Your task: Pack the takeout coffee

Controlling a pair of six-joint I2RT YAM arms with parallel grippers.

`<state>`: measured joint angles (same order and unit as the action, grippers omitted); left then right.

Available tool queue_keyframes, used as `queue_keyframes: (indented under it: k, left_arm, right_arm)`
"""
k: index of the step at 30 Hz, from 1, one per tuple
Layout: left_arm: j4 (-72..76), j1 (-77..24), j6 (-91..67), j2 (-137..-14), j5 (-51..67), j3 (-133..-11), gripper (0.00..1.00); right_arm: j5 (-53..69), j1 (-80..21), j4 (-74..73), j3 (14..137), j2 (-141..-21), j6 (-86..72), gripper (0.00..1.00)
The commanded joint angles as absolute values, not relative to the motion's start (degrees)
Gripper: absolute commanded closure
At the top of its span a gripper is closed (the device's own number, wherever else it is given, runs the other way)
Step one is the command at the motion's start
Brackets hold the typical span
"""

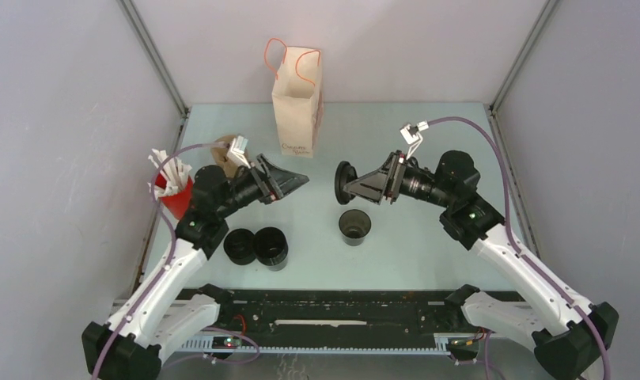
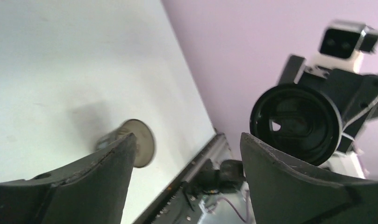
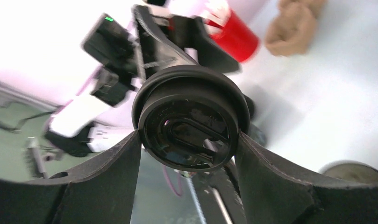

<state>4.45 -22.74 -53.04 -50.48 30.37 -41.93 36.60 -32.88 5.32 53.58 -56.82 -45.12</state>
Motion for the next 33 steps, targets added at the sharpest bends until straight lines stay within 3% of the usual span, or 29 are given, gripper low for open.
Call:
queue_keyframes:
  k: [1,10,17,33]
  left_arm:
    - [-7.4,-19.7,-44.6,-47.8,25.0,-40.8,0.13]
    - [-5.2,-19.7,-42.7,-51.4,25.8,-39.1,0.11]
    - [-1.8,-19.8,-43.2,-52.8,27.4,-36.6,0.12]
    - [2.4,-21.3,-42.2,-58.1,29.3,-35.1,0.1]
  right_arm:
    - [29.3,-32.5,-13.7,53.8,-54.9,-30.1,0.32]
    - [9.3,-37.5,-34.6,59.4,-62.0,-16.7,0.33]
    - [2.1,-42.2,-41.8,65.9,-70.9,-15.2,0.35]
    - [0.0,-45.2,-45.8,72.5,-83.4,-13.6,0.34]
